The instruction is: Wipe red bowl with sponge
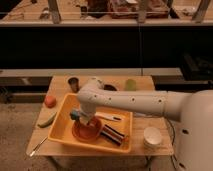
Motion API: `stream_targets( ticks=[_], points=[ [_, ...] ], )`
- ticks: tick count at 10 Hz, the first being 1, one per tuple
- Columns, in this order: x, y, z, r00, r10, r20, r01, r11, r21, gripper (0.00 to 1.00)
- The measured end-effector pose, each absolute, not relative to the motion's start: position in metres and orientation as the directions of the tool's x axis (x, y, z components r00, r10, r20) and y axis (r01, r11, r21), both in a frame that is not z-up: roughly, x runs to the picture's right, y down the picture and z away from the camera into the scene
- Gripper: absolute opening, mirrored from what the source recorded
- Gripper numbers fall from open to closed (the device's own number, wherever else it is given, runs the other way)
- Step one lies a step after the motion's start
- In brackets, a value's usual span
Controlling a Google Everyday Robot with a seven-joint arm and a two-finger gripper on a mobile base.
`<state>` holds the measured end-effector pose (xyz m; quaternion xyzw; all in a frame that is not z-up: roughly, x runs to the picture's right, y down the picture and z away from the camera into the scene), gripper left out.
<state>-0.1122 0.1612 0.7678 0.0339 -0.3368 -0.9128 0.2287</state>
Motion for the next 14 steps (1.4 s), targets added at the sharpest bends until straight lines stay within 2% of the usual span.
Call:
stream_targets(
  ticks=[5, 14],
  points=[
    [-0.113, 0.187, 0.754, -0.909, -0.408, 0.082, 0.359, -0.670, 0.650, 0.00],
    [-0.082, 0.226, 0.759, -0.906, -0.392, 0.159, 0.388, -0.618, 0.684, 0.00]
  ],
)
